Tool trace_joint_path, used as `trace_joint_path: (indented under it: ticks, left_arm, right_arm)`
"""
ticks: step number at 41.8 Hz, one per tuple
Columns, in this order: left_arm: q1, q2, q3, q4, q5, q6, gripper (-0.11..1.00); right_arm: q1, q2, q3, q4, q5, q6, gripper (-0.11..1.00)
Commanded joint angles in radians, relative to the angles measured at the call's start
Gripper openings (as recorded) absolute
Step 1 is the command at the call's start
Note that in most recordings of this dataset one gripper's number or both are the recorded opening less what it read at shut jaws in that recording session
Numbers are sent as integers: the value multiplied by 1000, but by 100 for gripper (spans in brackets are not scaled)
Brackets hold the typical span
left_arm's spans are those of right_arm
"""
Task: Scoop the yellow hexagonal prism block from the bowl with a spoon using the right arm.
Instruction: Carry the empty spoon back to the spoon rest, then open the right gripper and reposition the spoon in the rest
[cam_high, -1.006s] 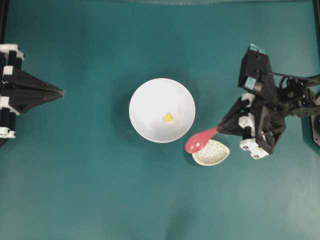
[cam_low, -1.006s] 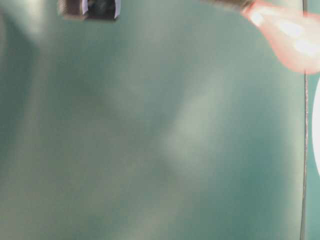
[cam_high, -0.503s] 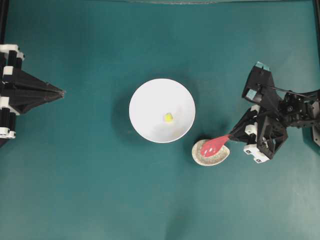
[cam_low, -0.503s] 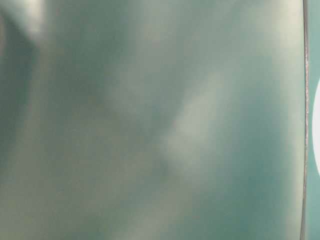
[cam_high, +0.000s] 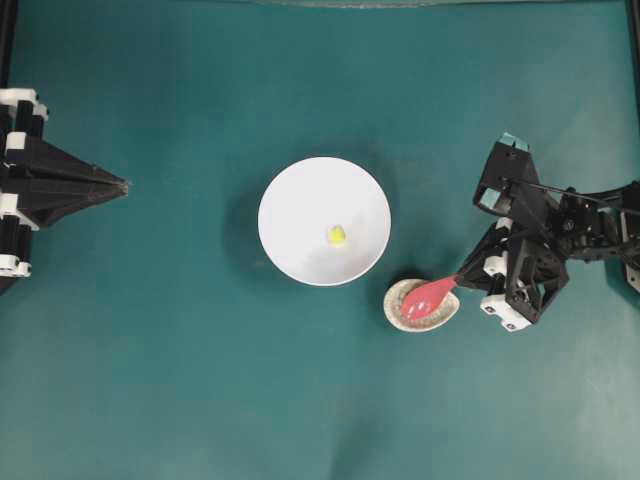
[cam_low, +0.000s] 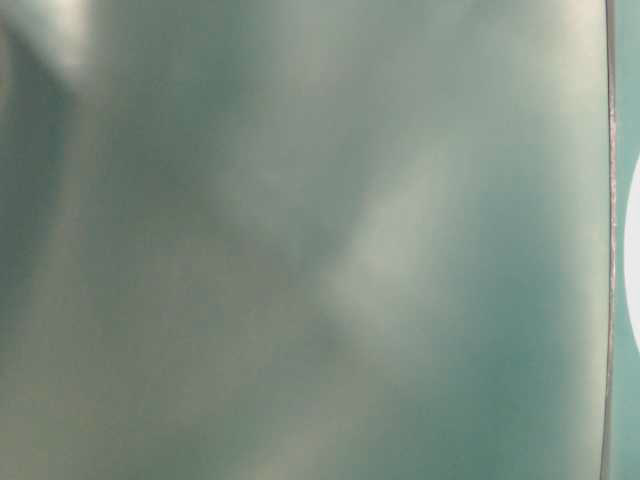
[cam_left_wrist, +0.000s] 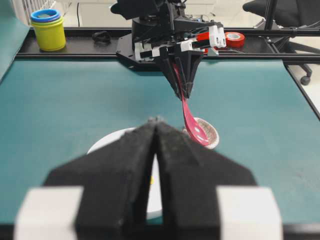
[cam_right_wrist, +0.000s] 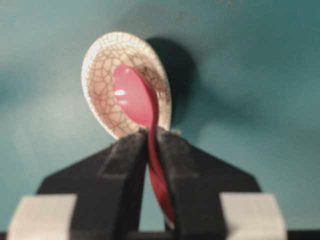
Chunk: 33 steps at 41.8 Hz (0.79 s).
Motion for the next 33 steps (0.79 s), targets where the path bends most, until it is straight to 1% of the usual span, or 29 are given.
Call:
trace_joint_path:
  ticks: [1,4,8,13,17,28,33]
  left_arm:
    - [0,5,-18,2,-5,-2,1]
    - [0,5,-18,2,-5,-2,1]
    - [0,6,-18,2,-6,-3,1]
    - [0,5,-18,2,-5,-3,1]
    - [0,5,-18,2,-5,-3,1]
    - [0,5,-18,2,-6,-3,1]
    - [2,5,-20,2,-6,-2,1]
  right_arm:
    - [8,-8,-20,-3,11,-5,20]
    - [8,-8,-18,-14,26,-6,30]
    - [8,-8,-18,-41,40,-6,46]
    - [8,-8,-17,-86,54,-8,57]
    - [8,-8,-15,-117,67,-8,58]
    - [21,-8,-12,-163,71,-8,58]
    - [23,-8,-14,-196,71,-8,58]
